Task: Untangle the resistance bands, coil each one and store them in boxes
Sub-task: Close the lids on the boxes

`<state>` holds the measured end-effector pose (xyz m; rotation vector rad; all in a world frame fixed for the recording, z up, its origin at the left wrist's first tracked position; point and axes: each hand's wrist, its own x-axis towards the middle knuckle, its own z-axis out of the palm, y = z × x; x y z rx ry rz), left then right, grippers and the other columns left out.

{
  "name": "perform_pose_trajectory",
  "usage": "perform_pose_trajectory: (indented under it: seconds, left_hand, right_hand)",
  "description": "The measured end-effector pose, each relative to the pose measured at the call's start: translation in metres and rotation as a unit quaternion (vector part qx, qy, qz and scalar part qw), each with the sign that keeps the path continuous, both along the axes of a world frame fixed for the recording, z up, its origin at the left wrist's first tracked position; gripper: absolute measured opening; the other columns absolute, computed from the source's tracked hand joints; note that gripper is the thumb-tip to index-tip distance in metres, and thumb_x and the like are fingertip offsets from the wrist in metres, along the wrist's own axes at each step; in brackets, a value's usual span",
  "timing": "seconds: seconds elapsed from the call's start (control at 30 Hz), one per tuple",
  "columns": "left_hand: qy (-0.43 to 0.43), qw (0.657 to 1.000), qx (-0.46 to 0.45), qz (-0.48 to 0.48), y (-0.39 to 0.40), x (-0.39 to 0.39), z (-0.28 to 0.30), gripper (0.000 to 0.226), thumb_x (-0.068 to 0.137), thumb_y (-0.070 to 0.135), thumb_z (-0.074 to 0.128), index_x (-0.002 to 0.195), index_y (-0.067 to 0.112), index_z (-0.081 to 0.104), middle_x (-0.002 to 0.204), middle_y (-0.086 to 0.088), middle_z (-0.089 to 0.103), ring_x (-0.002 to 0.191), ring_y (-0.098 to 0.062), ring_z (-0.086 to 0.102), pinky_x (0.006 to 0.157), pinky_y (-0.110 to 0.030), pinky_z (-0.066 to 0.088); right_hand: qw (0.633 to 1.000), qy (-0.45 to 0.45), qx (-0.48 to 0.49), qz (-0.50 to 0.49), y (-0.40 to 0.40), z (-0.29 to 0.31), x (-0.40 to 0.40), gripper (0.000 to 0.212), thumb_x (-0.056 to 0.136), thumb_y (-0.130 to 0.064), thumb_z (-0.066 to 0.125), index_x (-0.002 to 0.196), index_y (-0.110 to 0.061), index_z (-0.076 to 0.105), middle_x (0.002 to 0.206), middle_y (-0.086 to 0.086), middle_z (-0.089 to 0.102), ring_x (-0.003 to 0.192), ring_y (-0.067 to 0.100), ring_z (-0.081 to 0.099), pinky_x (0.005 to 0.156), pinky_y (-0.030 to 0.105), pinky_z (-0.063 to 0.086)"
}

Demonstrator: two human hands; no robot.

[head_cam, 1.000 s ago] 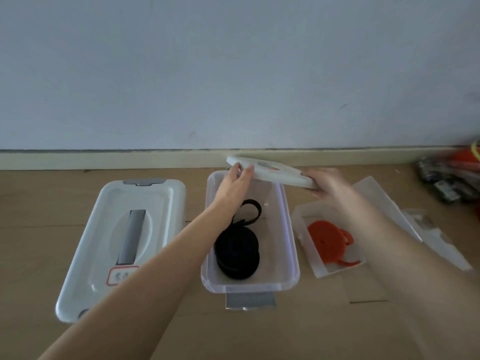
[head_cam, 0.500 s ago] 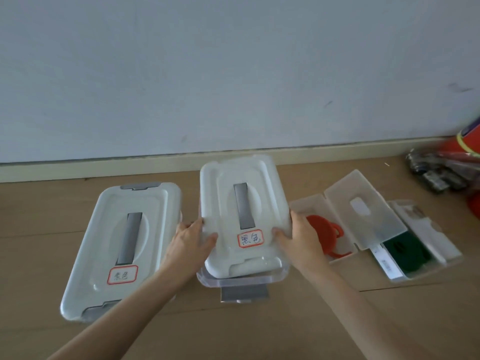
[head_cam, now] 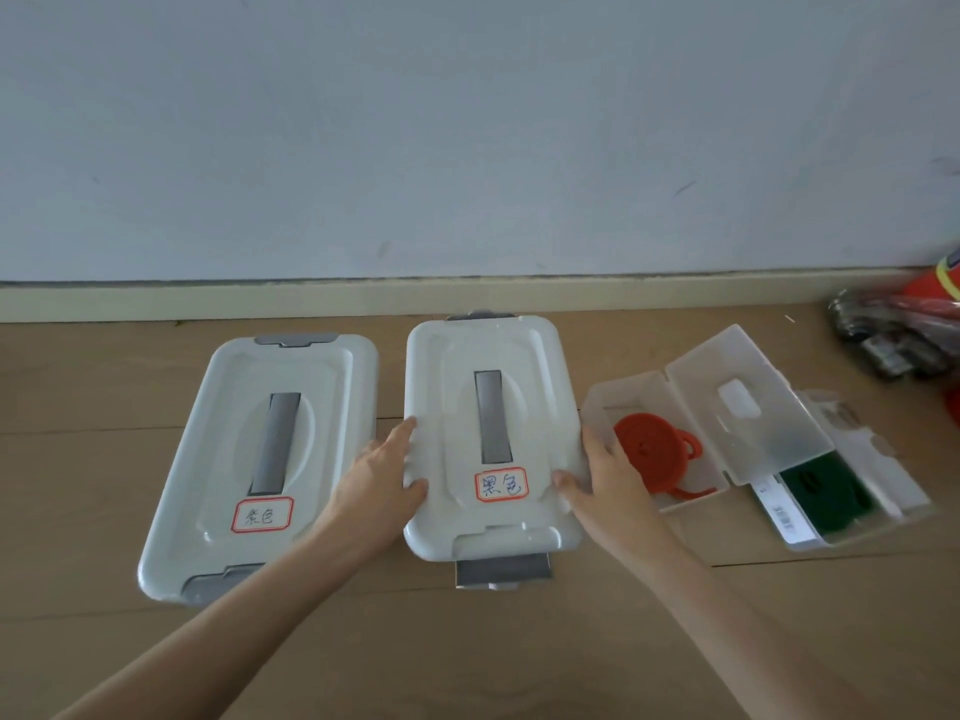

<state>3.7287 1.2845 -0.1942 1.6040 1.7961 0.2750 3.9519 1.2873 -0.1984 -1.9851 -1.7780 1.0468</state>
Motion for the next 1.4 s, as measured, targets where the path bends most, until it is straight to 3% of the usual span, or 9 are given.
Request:
perform_pose_trajectory:
  seconds: [0.1, 0.2, 0.37, 0.5, 0.73, 0.93, 1.07, 1.23, 1.4]
  left_hand:
    - [0.127, 0.986, 0.068, -0.088, -0.011, -0.005, 0.005, 0.061, 0.09, 0.027, 0.051, 0.145, 0.021, 0.025, 0.132, -0.006, 0.045, 0.119, -0.024, 0.046, 0.097, -0.032, 0.039]
    - [0.217, 0.939, 0.146, -0.221, -0.01, -0.006, 0.003, 0.066, 0.093, 0.053, 0.035, 0.149, 0.03, 0.007, 0.158, 0.001, 0.003, 0.145, -0.022, 0.002, 0.116, -0.037, 0.003]
    - [0.248, 0.92, 0.113, -0.282, -0.016, -0.01, -0.02, 0.066, 0.087, 0.066, 0.008, 0.132, 0.036, -0.03, 0.152, 0.003, -0.028, 0.134, -0.022, -0.034, 0.111, -0.04, -0.018]
    - [0.239, 0.92, 0.135, -0.279, -0.017, -0.01, -0.024, 0.069, 0.073, 0.069, -0.012, 0.131, 0.037, -0.032, 0.144, 0.006, -0.034, 0.132, -0.023, -0.036, 0.11, -0.04, -0.02]
    - [0.238, 0.923, 0.13, -0.273, -0.019, -0.009, -0.024, 0.065, 0.084, 0.066, 0.003, 0.133, 0.035, -0.028, 0.152, 0.003, -0.025, 0.133, -0.022, -0.034, 0.112, -0.041, -0.017]
    - [0.207, 0.94, 0.167, -0.214, -0.003, -0.012, -0.014, 0.076, 0.082, 0.064, 0.001, 0.148, 0.028, 0.012, 0.158, 0.001, 0.007, 0.146, -0.019, 0.0, 0.114, -0.039, -0.01]
    - [0.209, 0.948, 0.151, -0.185, 0.028, -0.002, -0.019, 0.062, 0.096, 0.051, 0.022, 0.149, 0.026, 0.003, 0.158, 0.001, -0.006, 0.145, -0.019, -0.01, 0.116, -0.041, -0.007]
    - [0.24, 0.939, 0.18, -0.167, 0.03, 0.001, -0.031, 0.061, 0.096, 0.05, 0.017, 0.148, 0.028, -0.005, 0.158, 0.001, -0.01, 0.144, -0.02, -0.013, 0.114, -0.037, -0.014]
    - [0.251, 0.938, 0.172, -0.166, 0.03, 0.003, -0.032, 0.062, 0.096, 0.05, 0.015, 0.148, 0.025, -0.006, 0.158, -0.001, -0.012, 0.144, -0.022, -0.014, 0.114, -0.039, -0.012]
  right_hand:
    - [1.0, 0.004, -0.009, 0.022, -0.019, -0.002, 0.005, 0.052, 0.092, -0.026, 0.055, 0.139, -0.018, 0.033, 0.13, 0.005, 0.048, 0.105, 0.011, 0.052, 0.089, 0.024, 0.046]
    - [0.982, -0.121, 0.117, 0.088, -0.04, 0.001, 0.004, 0.075, 0.089, -0.042, 0.054, 0.148, -0.02, 0.012, 0.144, 0.005, 0.03, 0.124, 0.016, 0.037, 0.104, 0.028, 0.038]
    - [0.891, -0.235, 0.123, 0.367, -0.059, -0.004, -0.026, 0.114, 0.073, -0.064, 0.06, 0.148, -0.02, -0.014, 0.151, 0.001, -0.031, 0.14, 0.021, -0.028, 0.113, 0.039, -0.017]
    - [0.881, -0.28, 0.134, 0.358, -0.057, -0.004, -0.031, 0.11, 0.077, -0.05, 0.066, 0.148, -0.017, -0.011, 0.157, 0.007, -0.017, 0.144, 0.024, -0.013, 0.111, 0.038, -0.016]
    - [0.888, -0.242, 0.089, 0.381, -0.041, 0.014, -0.027, 0.087, 0.085, -0.051, 0.057, 0.15, -0.022, 0.008, 0.159, 0.001, -0.003, 0.145, 0.016, -0.004, 0.116, 0.034, 0.004]
    - [0.922, -0.143, 0.067, 0.353, -0.024, 0.031, -0.029, 0.07, 0.083, -0.051, 0.061, 0.14, -0.018, 0.038, 0.15, 0.003, 0.027, 0.137, 0.022, 0.027, 0.11, 0.035, 0.024]
    - [0.976, -0.038, 0.113, 0.181, 0.07, 0.037, -0.032, 0.054, 0.091, -0.035, 0.056, 0.136, -0.009, 0.042, 0.148, 0.007, 0.032, 0.137, 0.021, 0.029, 0.105, 0.024, 0.022]
    - [0.981, -0.085, -0.038, 0.169, 0.141, 0.006, -0.045, 0.083, 0.085, -0.051, 0.057, 0.149, -0.016, 0.016, 0.156, 0.005, 0.016, 0.142, 0.026, 0.02, 0.114, 0.042, 0.022]
    - [0.99, -0.049, 0.058, 0.119, 0.145, -0.01, -0.05, 0.062, 0.075, -0.046, 0.072, 0.128, -0.019, 0.053, 0.131, 0.003, 0.035, 0.126, 0.019, 0.038, 0.11, 0.041, 0.028]
